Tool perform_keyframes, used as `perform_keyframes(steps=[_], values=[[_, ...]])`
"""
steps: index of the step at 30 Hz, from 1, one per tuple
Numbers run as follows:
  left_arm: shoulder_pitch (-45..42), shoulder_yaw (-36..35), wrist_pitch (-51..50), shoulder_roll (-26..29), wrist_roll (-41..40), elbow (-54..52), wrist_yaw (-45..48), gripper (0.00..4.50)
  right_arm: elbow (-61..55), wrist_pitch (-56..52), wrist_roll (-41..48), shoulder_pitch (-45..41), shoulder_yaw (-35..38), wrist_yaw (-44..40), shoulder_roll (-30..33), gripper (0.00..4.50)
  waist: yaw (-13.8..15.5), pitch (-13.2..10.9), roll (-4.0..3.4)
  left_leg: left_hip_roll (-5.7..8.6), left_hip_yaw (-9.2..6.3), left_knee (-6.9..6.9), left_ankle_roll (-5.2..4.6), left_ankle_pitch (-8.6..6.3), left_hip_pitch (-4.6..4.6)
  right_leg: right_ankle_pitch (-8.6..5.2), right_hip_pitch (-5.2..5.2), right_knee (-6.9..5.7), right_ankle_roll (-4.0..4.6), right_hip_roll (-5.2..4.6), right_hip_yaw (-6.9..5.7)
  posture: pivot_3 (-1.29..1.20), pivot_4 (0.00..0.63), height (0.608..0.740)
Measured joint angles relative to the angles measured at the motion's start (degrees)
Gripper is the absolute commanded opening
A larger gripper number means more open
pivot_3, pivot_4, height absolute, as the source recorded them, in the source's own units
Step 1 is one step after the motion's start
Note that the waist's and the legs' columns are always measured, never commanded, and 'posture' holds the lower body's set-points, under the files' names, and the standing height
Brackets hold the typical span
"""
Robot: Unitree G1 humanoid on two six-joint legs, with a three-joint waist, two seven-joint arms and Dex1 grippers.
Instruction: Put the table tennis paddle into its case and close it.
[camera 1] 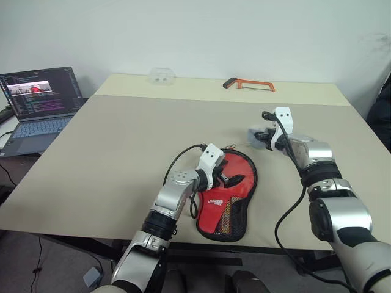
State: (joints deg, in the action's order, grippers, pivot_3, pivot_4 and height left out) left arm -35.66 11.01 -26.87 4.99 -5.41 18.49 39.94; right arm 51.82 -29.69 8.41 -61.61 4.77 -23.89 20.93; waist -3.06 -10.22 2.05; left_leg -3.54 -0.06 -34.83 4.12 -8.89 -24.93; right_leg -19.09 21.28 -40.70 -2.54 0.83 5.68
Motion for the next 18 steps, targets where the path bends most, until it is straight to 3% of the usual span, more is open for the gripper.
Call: perform_keyframes(steps=[12, 18], values=[[-0.1, 0.1, 0.0, -0.2, 0.0, 0.2, 0.0, 4.50, 0.4, 4.1, -4.6, 4.1, -2.8, -5.0, 8.6, 0.51, 0.3, 0.0, -0.02, 0.02, -0.02, 0.04, 0.00, 0.00, 0.00, 0.00, -0.11, 0.25, -0.05, -0.03, -0.03, 0.00, 0.150, 0.740], [-0.8, 1.0, 0.0, 0.4, 0.0, 0.7, 0.9, 4.50, -15.3, 2.2, -5.0, 15.9, -5.0, -14.0, 16.3, 0.51, 0.5, 0.1, -0.24, 0.03, -0.05, 0.19, 0.00, 0.00, -0.02, -0.03, -0.21, 0.62, -0.27, -0.03, -0.07, 0.00, 0.150, 0.740]])
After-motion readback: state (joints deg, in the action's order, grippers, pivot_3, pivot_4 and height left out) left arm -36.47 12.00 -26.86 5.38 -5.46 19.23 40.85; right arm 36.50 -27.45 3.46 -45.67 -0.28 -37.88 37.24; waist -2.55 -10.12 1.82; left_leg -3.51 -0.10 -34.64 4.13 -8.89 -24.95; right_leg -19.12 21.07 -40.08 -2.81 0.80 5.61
